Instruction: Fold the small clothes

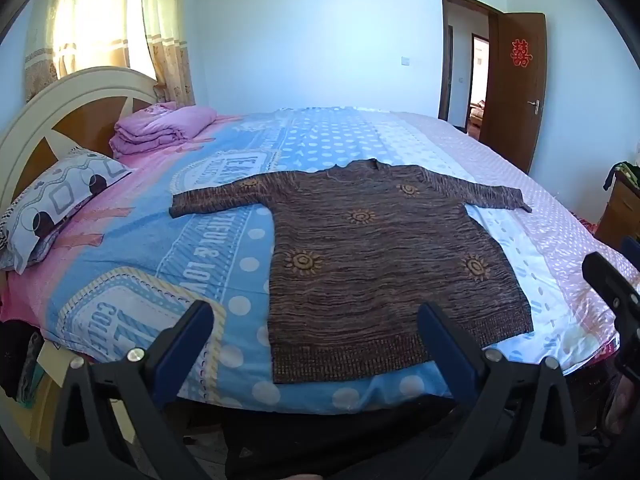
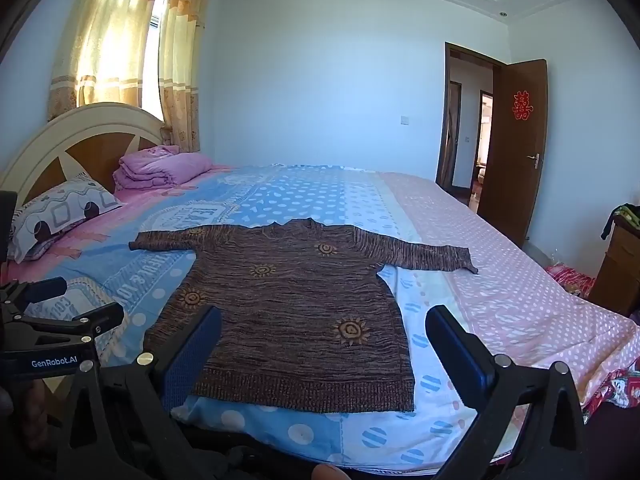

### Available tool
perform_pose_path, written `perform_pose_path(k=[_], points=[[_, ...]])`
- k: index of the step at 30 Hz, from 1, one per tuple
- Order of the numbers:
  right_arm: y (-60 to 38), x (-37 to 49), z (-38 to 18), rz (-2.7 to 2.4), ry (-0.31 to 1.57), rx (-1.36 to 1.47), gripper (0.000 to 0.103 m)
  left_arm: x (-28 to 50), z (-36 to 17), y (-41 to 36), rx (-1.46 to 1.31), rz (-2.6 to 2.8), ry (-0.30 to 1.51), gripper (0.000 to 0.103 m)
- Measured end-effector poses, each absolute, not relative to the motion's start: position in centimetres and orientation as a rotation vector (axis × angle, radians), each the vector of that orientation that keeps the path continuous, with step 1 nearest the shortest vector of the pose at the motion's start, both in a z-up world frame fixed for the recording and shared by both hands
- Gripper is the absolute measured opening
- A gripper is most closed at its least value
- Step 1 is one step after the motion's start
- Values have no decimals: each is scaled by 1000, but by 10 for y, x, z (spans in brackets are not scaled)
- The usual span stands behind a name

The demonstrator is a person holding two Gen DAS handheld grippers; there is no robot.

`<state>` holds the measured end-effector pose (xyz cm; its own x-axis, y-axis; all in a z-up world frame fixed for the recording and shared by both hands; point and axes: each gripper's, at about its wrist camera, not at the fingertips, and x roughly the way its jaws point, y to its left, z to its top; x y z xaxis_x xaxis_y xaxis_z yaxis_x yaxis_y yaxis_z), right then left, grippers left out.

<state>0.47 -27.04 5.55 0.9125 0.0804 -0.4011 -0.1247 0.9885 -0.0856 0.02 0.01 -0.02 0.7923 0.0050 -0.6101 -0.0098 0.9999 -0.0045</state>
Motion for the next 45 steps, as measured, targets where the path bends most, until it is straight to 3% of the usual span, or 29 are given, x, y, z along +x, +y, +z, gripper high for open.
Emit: perform_pose_path(k=[45], points=[[-270, 7, 49, 134, 447, -106, 102, 3, -6, 2, 9, 19, 678, 103]])
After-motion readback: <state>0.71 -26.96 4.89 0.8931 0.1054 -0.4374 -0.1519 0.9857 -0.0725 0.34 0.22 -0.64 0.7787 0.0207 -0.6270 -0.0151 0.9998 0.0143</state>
